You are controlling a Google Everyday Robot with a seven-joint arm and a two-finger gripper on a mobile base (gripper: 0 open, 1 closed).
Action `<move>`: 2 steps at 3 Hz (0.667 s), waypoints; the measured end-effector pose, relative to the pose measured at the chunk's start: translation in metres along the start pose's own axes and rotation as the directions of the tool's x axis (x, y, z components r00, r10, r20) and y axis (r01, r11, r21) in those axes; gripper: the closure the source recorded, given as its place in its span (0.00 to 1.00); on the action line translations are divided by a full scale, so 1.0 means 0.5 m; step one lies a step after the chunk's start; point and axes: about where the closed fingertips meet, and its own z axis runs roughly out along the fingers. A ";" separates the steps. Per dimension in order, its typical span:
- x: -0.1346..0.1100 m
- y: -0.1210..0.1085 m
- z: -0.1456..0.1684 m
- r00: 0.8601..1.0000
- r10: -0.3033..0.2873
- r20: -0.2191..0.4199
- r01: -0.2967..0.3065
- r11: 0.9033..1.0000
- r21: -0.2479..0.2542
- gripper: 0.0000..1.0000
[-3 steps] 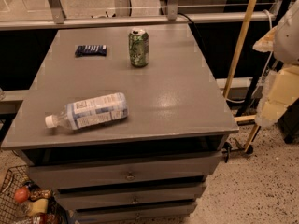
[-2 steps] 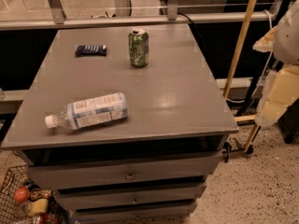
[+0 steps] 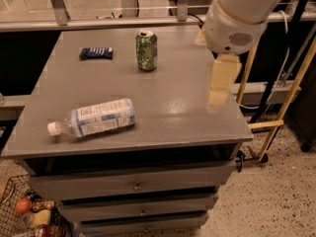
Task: Place blue plastic bottle upright
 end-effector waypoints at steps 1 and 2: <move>-0.138 -0.028 0.063 0.989 -0.140 0.046 0.142 0.988 -0.057 0.00; -0.151 -0.031 0.067 0.988 -0.148 0.052 0.151 0.987 -0.051 0.00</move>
Offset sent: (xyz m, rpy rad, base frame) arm 0.0170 0.0656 -0.0139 0.0038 0.0312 0.1395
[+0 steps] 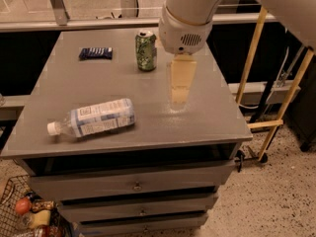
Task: Place blue plastic bottle upright
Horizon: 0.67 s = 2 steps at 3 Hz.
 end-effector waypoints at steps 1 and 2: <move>0.000 0.000 0.000 1.000 0.001 0.000 -0.001 1.000 0.000 0.00; -0.078 -0.002 0.053 0.999 -0.029 -0.024 0.027 0.998 -0.056 0.00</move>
Offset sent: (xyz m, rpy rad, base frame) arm -0.0072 0.1221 -0.0525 -0.1313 0.1485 0.0904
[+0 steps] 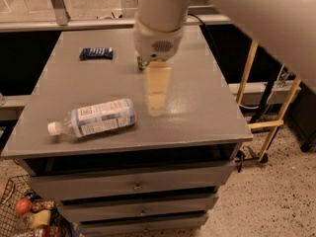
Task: Place blue plastic bottle upright
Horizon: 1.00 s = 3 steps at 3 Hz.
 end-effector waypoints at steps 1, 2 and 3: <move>-0.094 -0.005 0.070 0.997 -0.033 -0.075 0.029 0.998 -0.059 0.00; -0.153 -0.008 0.123 0.989 -0.015 -0.149 0.006 0.998 -0.058 0.00; -0.196 -0.009 0.163 0.981 -0.009 -0.193 -0.002 0.998 -0.059 0.00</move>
Offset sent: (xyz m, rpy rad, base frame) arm -0.0119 0.1157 -0.0736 -0.2728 0.0393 -0.0625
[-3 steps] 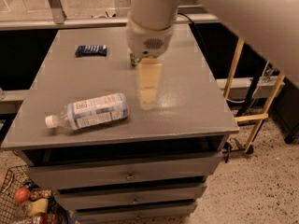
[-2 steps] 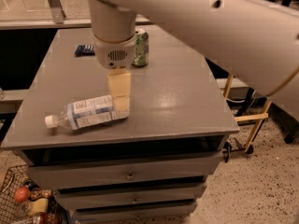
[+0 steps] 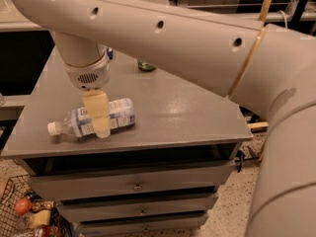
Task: Place blue plastic bottle upright
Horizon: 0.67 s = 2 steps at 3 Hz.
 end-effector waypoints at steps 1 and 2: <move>-0.038 0.000 0.023 0.999 -0.007 -0.043 0.007 1.000 0.000 0.00; -0.063 0.003 0.036 0.998 -0.020 -0.066 0.020 1.000 -0.004 0.00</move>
Offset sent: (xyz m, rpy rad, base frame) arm -0.0154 0.0336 -0.0269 -0.1497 0.0154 0.0189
